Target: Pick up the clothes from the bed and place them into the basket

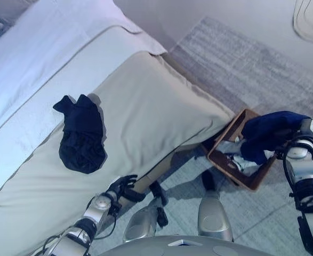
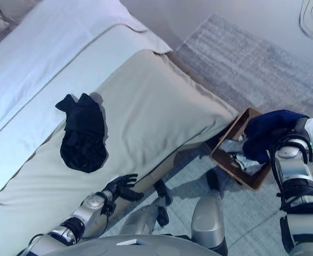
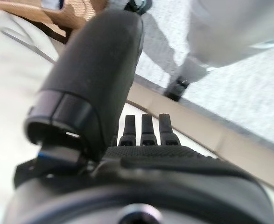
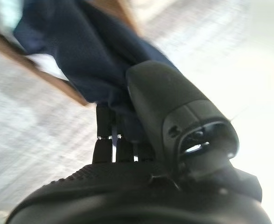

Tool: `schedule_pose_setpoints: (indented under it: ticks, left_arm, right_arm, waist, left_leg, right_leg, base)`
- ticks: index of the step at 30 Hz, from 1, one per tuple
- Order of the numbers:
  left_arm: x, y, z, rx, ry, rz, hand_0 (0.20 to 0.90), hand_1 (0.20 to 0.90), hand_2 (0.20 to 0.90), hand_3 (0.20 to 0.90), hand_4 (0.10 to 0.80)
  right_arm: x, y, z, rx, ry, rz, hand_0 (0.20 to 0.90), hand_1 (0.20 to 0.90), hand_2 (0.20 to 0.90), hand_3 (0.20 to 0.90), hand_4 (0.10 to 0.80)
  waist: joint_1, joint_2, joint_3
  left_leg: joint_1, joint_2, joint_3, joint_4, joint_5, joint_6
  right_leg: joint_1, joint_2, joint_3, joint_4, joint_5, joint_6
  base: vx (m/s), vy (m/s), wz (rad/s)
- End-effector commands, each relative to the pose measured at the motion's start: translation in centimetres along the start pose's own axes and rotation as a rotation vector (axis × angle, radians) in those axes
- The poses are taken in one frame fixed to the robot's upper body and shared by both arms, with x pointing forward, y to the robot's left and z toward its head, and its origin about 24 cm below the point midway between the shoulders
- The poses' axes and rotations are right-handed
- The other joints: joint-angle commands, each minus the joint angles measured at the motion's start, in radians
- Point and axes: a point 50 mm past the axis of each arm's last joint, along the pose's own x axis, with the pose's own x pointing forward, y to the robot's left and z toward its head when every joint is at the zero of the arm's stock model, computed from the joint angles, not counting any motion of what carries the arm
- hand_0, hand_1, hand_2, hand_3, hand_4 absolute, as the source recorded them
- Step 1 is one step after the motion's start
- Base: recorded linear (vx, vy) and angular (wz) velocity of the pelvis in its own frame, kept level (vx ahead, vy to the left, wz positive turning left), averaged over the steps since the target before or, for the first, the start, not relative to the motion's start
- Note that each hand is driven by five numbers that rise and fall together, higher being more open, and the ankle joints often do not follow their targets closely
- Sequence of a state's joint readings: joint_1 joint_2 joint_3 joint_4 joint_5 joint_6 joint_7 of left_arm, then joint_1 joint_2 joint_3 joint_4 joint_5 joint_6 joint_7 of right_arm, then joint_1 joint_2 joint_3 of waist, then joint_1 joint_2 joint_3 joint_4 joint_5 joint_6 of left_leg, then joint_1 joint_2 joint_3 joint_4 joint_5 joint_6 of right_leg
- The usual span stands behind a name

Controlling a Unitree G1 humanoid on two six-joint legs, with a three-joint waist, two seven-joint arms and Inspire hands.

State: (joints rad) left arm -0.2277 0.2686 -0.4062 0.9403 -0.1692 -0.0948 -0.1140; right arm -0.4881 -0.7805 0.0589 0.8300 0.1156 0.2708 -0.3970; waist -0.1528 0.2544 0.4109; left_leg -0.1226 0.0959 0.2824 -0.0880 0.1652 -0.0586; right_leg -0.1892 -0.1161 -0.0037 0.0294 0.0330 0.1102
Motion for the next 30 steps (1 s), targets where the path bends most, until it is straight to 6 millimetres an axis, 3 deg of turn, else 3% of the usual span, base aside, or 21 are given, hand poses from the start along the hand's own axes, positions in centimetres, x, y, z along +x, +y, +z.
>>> schedule_pose_setpoints:
  ticks: [1, 9, 14, 18, 20, 25, 30]
  left_arm:
    - [-0.1, 1.8, 1.7, 0.030, -0.078, 0.031, 0.900, 0.900, 0.900, 0.900, 0.800]
    - [-0.6, 3.1, 2.2, 0.031, -0.101, 0.035, 0.900, 0.900, 0.900, 0.900, 0.800]
    - [-1.1, 4.5, 1.3, 0.020, -0.054, 0.064, 0.900, 0.900, 0.900, 0.900, 0.800]
    - [-1.8, 5.6, 0.2, 0.007, -0.007, 0.094, 0.900, 0.900, 0.900, 0.900, 0.800]
    - [-2.0, 5.7, -0.4, -0.008, 0.012, 0.109, 0.900, 0.900, 0.900, 0.900, 0.800]
    - [-2.7, 5.3, -3.0, -0.083, 0.081, 0.148, 0.900, 0.900, 0.900, 0.900, 0.800]
    - [-3.2, 4.5, -4.9, -0.165, 0.118, 0.172, 0.900, 0.900, 0.900, 0.900, 0.800]
  right_arm:
    - [1.6, -4.7, 5.3, -0.088, -0.117, -0.151, 0.900, 0.900, 0.900, 0.900, 0.800]
    - [2.2, -5.0, 2.0, -0.153, 0.039, -0.130, 0.900, 0.900, 0.900, 0.900, 0.800]
    - [2.1, -5.4, -0.4, -0.219, 0.088, -0.049, 0.900, 0.900, 0.900, 0.900, 0.800]
    - [2.0, -5.9, -0.7, -0.207, 0.049, 0.005, 0.900, 0.900, 0.900, 0.900, 0.800]
    - [1.6, -5.8, 0.4, -0.166, -0.040, 0.002, 0.900, 0.900, 0.900, 0.900, 0.800]
    - [-1.4, -4.6, 6.7, -0.131, -0.407, 0.011, 0.900, 0.900, 0.900, 0.900, 0.800]
    - [-5.2, -1.8, 11.1, -0.261, -0.717, 0.106, 0.900, 0.900, 0.900, 0.900, 0.800]
  waist:
    - [0.021, -0.049, 0.000]
    - [0.038, -0.037, 0.026]
    - [0.044, -0.068, 0.012]
    - [0.047, -0.106, -0.005]
    - [0.046, -0.125, -0.012]
    - [0.037, -0.177, -0.047]
    - [0.064, -0.222, -0.086]
  left_leg:
    - [0.007, -0.071, -0.072, 0.068, -0.150, 0.002]
    - [-0.004, -0.077, -0.084, 0.028, -0.126, -0.002]
    - [0.006, -0.074, -0.090, 0.018, -0.124, -0.002]
    - [0.018, -0.069, -0.091, 0.019, -0.129, 0.000]
    - [0.028, -0.066, -0.086, 0.023, -0.136, 0.001]
    - [0.060, -0.074, -0.081, 0.028, -0.153, 0.013]
    - [0.077, -0.089, -0.096, 0.039, -0.170, 0.029]
  right_leg:
    - [-0.076, 0.024, -0.105, 0.104, -0.069, -0.082]
    - [-0.085, 0.037, -0.113, 0.081, -0.055, -0.083]
    - [-0.071, 0.044, -0.119, 0.070, -0.049, -0.079]
    - [-0.049, 0.048, -0.125, 0.061, -0.043, -0.076]
    - [-0.034, 0.048, -0.132, 0.056, -0.040, -0.074]
    - [0.012, 0.052, -0.116, 0.029, -0.029, -0.063]
    - [0.049, 0.044, -0.118, 0.008, -0.021, -0.051]
  base:
    - [-0.085, -0.013, -0.06]
    - [-0.024, -0.013, -0.03]
    - [-0.013, -0.011, 0.16]
    - [0.022, -0.007, 0.16]
    - [0.046, 0.014, 0.10]
    - [0.093, 0.109, 0.13]
    - [0.097, 0.182, 0.14]
